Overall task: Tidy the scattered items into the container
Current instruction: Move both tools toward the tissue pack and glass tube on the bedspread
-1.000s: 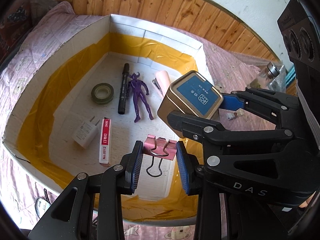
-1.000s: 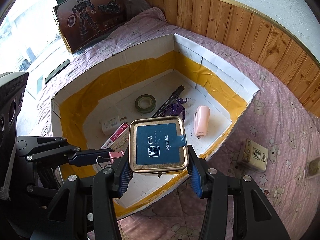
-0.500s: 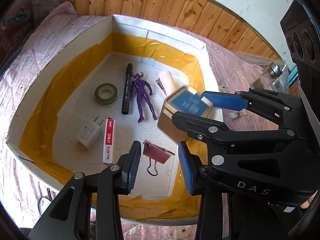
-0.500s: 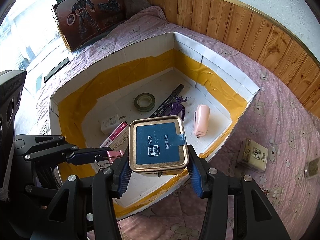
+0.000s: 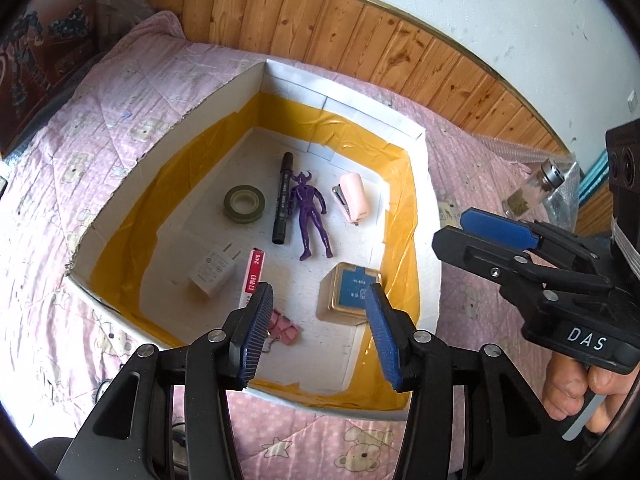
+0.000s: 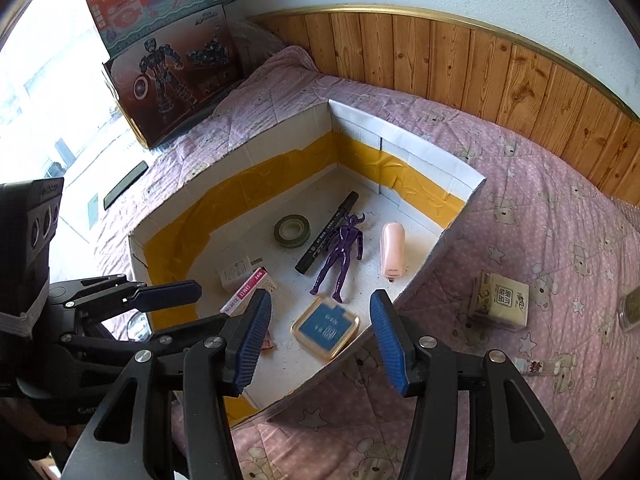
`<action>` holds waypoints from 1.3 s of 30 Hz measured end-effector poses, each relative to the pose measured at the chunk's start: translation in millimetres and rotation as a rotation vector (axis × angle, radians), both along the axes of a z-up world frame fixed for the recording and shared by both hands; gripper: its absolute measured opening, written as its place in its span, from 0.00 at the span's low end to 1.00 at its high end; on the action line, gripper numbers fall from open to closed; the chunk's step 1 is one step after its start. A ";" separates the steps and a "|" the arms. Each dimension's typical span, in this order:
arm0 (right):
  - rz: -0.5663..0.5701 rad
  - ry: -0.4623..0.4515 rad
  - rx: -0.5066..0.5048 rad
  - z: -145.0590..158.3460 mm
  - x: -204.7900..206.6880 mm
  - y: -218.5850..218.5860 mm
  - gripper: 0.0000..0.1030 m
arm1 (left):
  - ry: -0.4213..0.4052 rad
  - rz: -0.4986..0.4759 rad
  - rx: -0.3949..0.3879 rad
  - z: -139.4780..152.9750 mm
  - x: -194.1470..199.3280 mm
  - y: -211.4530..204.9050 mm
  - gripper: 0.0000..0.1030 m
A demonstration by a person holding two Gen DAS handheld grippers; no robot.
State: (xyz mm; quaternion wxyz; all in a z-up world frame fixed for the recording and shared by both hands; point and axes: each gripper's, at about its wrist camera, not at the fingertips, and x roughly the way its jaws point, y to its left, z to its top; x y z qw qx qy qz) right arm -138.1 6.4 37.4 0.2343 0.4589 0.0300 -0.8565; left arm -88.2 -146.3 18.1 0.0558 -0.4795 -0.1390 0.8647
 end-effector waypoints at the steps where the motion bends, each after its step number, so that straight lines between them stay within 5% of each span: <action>1: -0.008 0.004 -0.030 3.2 3.0 4.7 0.52 | 0.013 0.002 0.001 4.2 3.1 -0.1 0.49; 10: -0.096 0.066 -0.322 13.4 50.3 59.8 0.51 | 0.185 -0.116 -0.001 47.4 37.8 39.2 0.49; 24: -0.423 -0.056 -0.453 -54.6 75.7 177.9 0.51 | 0.160 -0.330 0.010 45.7 10.7 155.1 0.50; 31: -0.578 -0.136 -0.479 -88.9 47.2 224.9 0.51 | 0.076 -0.354 -0.027 10.7 -52.1 194.4 0.50; 39: -0.642 -0.163 -0.490 -106.6 23.5 259.5 0.51 | -0.047 -0.281 -0.183 -76.0 -135.8 224.6 0.50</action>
